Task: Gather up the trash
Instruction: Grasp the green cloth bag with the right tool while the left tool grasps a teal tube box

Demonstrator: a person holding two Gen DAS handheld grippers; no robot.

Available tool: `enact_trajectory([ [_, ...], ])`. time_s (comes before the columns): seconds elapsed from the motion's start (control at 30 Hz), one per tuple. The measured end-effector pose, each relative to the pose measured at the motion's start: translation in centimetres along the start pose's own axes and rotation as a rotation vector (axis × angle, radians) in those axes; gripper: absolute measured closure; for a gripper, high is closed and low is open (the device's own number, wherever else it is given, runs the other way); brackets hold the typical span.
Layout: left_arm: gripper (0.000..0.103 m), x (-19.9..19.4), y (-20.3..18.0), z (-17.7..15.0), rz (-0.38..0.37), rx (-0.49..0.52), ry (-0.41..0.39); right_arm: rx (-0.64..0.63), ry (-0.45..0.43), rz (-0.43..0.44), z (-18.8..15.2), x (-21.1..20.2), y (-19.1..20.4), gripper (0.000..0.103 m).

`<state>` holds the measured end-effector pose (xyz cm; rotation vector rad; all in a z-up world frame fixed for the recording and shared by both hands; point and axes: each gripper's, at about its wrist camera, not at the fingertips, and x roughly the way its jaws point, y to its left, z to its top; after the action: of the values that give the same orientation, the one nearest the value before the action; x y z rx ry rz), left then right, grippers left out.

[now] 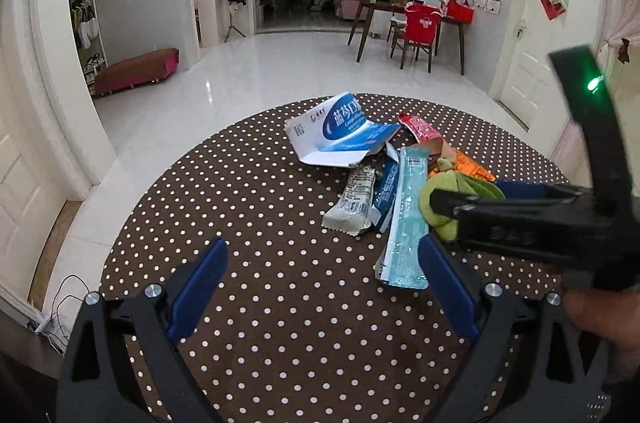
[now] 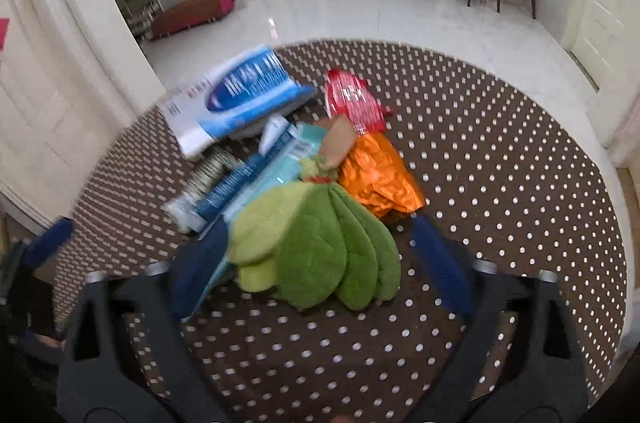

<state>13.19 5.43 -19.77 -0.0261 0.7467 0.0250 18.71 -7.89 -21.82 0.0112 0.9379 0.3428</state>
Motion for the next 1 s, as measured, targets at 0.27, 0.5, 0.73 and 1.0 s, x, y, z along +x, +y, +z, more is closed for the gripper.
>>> enact_trajectory([
  [0.27, 0.009, 1.9, -2.1, 0.7, -0.023, 0.051, 0.027, 0.064, -0.052, 0.061, -1.5, -2.5, -3.4, 0.075],
  [0.5, 0.009, 3.4, -4.9, 1.3, -0.054, 0.104, 0.044, 0.103, -0.068, 0.069, -3.0, -5.5, -7.2, 0.075],
  [0.73, 0.010, 6.2, -7.8, 3.0, -0.061, 0.137, 0.076, 0.147, -0.080, 0.067, -4.6, -7.0, -9.4, 0.075],
  [1.0, 0.075, 9.2, -9.8, 3.9, -0.130, 0.143, 0.145, 0.137, -0.096, 0.076, -5.7, -8.3, -10.1, 0.075],
])
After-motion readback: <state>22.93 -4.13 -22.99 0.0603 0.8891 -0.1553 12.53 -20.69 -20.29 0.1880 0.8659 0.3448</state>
